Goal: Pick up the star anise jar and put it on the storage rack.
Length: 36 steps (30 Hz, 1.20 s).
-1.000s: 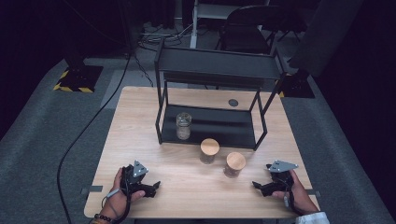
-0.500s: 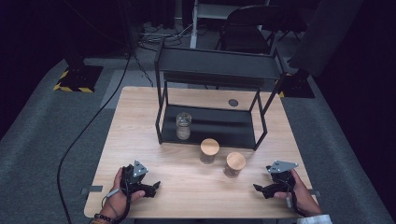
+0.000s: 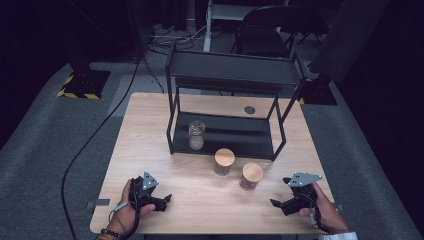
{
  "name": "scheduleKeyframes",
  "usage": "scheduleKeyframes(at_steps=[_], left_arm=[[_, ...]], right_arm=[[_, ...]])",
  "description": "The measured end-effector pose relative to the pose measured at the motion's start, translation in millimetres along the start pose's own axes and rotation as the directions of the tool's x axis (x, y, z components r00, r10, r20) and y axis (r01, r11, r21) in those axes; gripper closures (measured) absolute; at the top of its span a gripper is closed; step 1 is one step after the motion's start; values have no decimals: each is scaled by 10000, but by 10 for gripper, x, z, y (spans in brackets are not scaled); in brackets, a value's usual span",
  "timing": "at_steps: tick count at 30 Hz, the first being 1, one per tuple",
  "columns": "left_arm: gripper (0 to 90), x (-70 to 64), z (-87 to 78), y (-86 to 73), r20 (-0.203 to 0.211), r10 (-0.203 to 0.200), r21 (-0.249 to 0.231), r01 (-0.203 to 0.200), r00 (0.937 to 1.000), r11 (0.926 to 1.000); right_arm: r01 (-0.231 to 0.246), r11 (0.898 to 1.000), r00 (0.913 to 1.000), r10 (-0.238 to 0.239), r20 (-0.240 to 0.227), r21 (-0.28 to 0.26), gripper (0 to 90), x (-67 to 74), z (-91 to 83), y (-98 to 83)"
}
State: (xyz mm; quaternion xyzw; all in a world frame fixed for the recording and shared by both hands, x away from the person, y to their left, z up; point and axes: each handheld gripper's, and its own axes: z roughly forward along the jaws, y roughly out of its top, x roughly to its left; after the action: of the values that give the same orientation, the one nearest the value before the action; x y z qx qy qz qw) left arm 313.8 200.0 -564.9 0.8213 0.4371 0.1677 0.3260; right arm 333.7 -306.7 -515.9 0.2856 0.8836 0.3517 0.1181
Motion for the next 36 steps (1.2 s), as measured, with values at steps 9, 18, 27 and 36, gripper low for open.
scheduleKeyframes(at_steps=[9, 18, 27, 36], left_arm=[[0, 0, 0, 0, 0, -2, -2, 2, 10000, 10000], [0, -1, 0, 0, -8, -5, -7, 5, 10000, 10000], [0, 0, 0, 0, -1, -2, -2, 2, 10000, 10000], [0, 0, 0, 0, -1, -2, -3, 2, 10000, 10000]], right_arm=[[410, 9991, 9992, -409, 32, -127, 23, 79, -47, 141], [752, 9968, 9972, -750, 58, -282, 23, 128, -69, 283], [1060, 9930, 9944, -1059, 42, -511, 22, 167, -101, 439], [1173, 9910, 9929, -1182, -95, -640, 22, 192, -92, 585]])
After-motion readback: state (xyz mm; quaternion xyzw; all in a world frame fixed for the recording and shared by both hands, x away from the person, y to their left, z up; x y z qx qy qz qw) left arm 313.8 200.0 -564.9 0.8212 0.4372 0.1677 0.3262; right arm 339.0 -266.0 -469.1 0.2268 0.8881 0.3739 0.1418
